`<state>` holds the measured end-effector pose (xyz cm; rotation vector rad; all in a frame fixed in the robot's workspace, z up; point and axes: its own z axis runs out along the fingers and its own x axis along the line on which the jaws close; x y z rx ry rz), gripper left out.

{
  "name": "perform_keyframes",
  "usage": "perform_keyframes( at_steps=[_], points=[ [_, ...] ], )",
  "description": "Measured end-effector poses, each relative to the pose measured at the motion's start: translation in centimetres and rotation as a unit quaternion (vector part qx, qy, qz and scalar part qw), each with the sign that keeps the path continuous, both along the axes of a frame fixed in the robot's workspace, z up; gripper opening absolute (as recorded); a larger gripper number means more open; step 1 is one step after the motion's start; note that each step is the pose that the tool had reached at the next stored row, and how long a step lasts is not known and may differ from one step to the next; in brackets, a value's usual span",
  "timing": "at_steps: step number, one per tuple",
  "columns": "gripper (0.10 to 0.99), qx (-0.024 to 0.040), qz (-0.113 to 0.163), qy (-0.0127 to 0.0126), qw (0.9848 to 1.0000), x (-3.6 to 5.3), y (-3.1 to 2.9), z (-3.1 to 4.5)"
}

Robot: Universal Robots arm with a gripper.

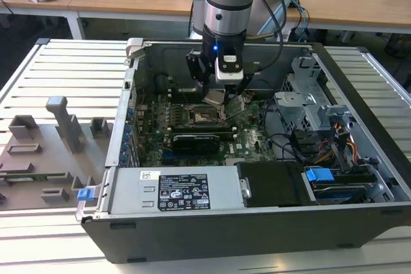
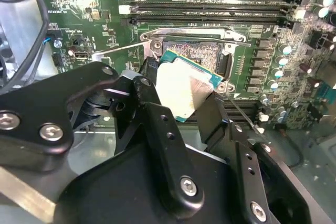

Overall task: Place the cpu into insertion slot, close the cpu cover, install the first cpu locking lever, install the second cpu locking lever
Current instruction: 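Place the cpu into insertion slot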

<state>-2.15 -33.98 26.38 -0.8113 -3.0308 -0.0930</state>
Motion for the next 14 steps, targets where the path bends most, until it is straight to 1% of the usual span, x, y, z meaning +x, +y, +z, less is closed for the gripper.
perform_keyframes(
  at_steps=[2,3,4,6,9,14],
  points=[
    [0.541,0.0,-0.012,0.0,0.9999,0.0,0.0,-0.01],
    [0.541,0.0,-0.025,0.0,0.9997,0.0,0.0,-0.01],
    [0.541,0.0,-0.033,0.0,0.9995,0.0,0.0,-0.02],
    [0.541,-0.0001,-0.056,0.0,0.9984,0.0,0.0,-0.02],
    [0.541,-0.0001,-0.07,0.0,0.9975,0.0,0.0,-0.02],
    [0.541,-0.0002,-0.106,0.0,0.9943,0.0,0.0,-0.04]
  ],
)
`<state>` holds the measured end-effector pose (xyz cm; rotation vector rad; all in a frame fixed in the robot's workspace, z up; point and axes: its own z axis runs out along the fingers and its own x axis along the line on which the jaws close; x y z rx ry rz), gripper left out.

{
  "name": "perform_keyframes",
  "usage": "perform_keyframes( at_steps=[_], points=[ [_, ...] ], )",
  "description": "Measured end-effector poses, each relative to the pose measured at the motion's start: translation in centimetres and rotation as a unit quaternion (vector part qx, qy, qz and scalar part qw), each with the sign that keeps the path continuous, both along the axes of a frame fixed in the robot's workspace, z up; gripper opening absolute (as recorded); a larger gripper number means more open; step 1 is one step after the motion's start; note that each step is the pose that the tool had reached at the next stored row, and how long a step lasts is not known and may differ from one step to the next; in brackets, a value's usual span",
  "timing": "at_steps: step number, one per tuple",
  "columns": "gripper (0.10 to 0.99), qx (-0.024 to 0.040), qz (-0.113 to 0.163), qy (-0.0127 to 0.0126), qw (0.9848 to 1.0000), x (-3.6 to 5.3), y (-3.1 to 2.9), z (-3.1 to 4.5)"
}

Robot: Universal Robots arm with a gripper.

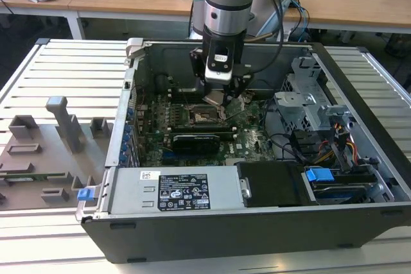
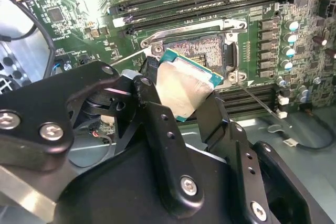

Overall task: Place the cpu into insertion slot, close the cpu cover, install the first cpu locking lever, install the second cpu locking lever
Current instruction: 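Place the cpu into insertion slot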

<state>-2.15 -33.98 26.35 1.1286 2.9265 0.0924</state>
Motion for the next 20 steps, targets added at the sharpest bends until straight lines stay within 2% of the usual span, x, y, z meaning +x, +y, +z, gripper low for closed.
perform_keyframes(
  at_steps=[5,7,12,15,16,20],
  points=[
    [0.541,-0.0002,-0.027,0.0,0.9996,0.0,0.0,-0.01],
    [0.541,-0.0003,-0.046,0.0,0.999,0.0,0.0,-0.01],
    [0.541,-0.0003,-0.072,0.0,0.9974,0.0,0.0,-0.01],
    [0.541,-0.0003,-0.1,0.0,0.995,0.0,0.0,-0.02],
    [0.541,-0.0003,-0.112,0.0,0.9938,0.0,0.0,-0.02],
    [0.541,-0.0003,-0.139,0.0,0.9902,0.0,0.0,-0.03]
  ],
)
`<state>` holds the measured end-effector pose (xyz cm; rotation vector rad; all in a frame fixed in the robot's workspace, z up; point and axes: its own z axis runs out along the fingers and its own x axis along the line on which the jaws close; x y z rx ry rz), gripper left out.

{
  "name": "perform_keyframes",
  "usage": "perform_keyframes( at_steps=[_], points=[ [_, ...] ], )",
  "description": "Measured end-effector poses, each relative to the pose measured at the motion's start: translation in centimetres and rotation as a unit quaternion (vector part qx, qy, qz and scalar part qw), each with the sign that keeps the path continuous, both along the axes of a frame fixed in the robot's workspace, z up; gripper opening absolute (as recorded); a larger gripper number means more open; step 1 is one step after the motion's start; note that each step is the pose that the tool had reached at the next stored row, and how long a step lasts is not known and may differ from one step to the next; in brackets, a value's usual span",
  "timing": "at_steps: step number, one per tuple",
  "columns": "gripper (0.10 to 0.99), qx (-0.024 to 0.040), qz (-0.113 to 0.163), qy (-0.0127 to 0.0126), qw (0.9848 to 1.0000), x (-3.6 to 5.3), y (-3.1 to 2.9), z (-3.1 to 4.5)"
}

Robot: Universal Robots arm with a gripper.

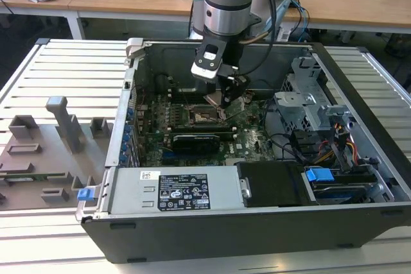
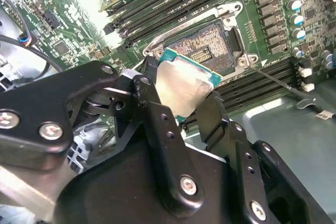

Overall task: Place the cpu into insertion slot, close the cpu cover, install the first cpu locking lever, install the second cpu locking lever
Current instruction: 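Place the cpu into insertion slot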

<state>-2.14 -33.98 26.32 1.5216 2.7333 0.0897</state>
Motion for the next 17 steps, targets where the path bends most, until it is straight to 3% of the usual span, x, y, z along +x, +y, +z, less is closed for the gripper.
perform_keyframes(
  at_steps=[8,13,17],
  points=[
    [0.541,0.0,-0.052,0.0,0.9987,0.0,0.0,0.0],
    [0.541,0.0,-0.092,0.0,0.9958,0.0,0.0,-0.01],
    [0.541,0.0,-0.107,0.0,0.9943,0.0,0.0,-0.02]
  ],
)
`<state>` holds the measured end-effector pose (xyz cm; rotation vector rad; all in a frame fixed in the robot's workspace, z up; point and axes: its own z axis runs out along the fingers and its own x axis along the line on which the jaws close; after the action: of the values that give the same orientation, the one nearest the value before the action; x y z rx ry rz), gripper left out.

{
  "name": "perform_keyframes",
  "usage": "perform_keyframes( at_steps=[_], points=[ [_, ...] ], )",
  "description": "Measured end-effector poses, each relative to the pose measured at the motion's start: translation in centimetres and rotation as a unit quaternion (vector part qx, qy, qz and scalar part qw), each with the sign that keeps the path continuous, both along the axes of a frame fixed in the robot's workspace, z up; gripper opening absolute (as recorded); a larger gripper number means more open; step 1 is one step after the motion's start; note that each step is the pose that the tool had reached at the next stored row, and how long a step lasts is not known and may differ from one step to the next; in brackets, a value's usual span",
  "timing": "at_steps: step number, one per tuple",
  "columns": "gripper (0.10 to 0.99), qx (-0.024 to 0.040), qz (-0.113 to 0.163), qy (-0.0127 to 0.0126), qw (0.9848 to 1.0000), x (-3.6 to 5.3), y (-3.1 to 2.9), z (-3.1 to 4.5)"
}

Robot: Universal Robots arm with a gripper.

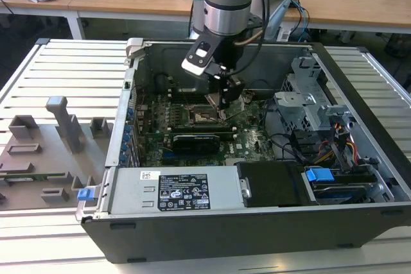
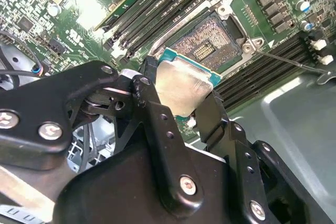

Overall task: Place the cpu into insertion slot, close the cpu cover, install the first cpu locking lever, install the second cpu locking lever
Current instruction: 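Place the cpu into insertion slot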

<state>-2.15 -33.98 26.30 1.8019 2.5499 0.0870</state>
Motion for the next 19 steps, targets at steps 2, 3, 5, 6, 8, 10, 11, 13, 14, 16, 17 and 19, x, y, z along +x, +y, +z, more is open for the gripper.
perform_keyframes(
  at_steps=[2,3,5,6,8,10,11,13,14,16,17,19],
  points=[
    [0.541,0.0,-0.006,0.0,1.0,0.0,0.0,0.0],
    [0.541,0.0,-0.007,0.0,1.0,0.0,0.0,0.0],
    [0.541,0.0,-0.011,0.0,0.9999,0.0,0.0,0.0],
    [0.541,0.0,-0.014,0.0,0.9999,0.0,0.0,0.0],
    [0.541,0.0,-0.027,0.0,0.9996,0.0,0.0,0.0],
    [0.541,0.0,-0.034,0.0,0.9994,0.0,0.0,0.0],
    [0.541,0.0,-0.04,0.0,0.9992,0.0,0.0,0.0],
    [0.541,0.0,-0.047,0.0,0.9989,0.0,0.0,0.0],
    [0.541,0.0,-0.05,0.0,0.9988,0.0,0.0,0.0],
    [0.541,0.0,-0.058,0.0,0.9983,0.0,0.0,-0.01],
    [0.541,0.0,-0.061,0.0,0.9981,0.0,0.0,0.0],
    [0.541,-0.0001,-0.068,0.0,0.9977,0.0,0.0,-0.01]
  ],
)
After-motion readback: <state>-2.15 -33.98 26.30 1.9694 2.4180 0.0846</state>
